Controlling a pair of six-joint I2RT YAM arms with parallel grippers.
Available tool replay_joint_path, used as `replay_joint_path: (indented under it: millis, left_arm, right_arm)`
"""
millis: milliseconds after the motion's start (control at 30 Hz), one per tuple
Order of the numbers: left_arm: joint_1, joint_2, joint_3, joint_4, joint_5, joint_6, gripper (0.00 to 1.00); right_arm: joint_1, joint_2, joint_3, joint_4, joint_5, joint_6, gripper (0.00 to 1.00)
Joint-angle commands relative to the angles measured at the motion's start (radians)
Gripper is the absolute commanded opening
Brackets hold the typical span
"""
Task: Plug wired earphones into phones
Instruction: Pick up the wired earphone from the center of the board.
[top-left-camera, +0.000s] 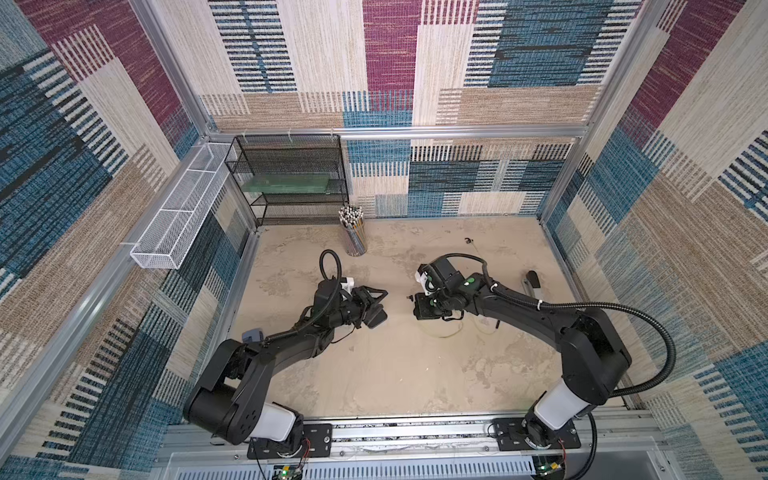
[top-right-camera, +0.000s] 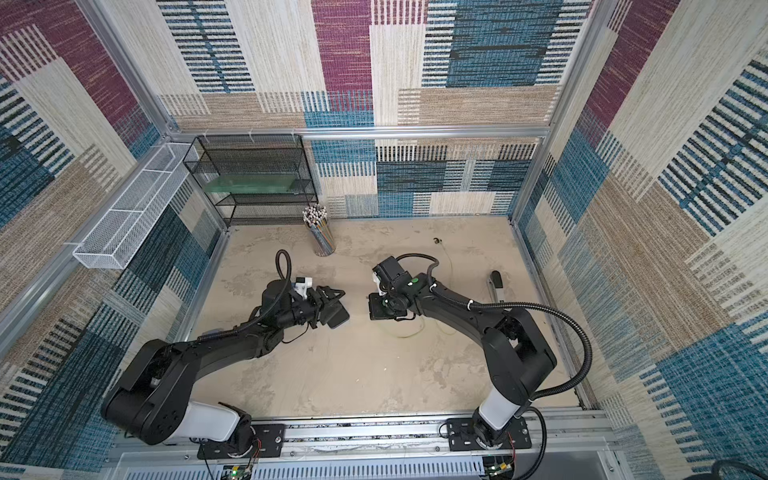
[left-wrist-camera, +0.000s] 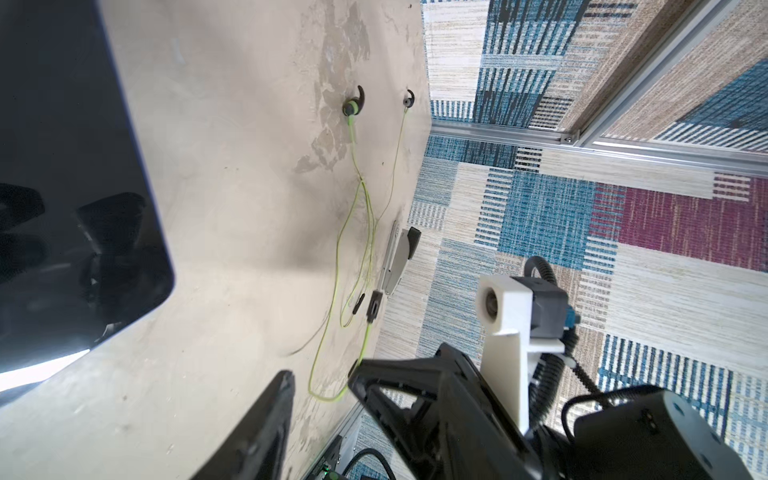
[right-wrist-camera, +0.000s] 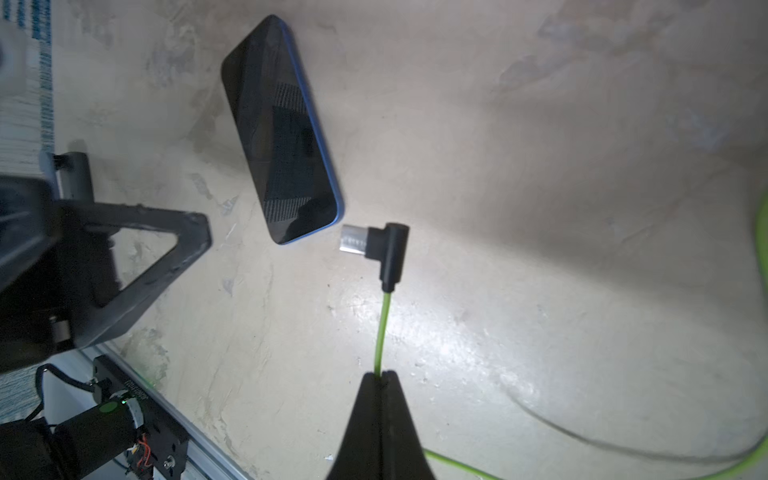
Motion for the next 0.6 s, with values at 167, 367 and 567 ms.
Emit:
replay_joint_path:
  millis: [167,367,567]
  left_arm:
    - [-0.041,0.063,0.072,0.054,-0.004,0.046,0.51]
    - [-0.042,0.064,0.097,-0.044,-0.018,0.115,0.51]
    - [-0.051,0.097,0.103,0.006,-0.008,0.099,0.51]
  right_arm:
    - [0.023,0.000,-0.004,0.072,-0.085,0.019,0.00]
    - [0.017,-0.023,-0.017,0.086,-0.093,0.024,0.00]
    - [0.021,-0.018,-0.014,0.103,-0.113,0.027,0.00]
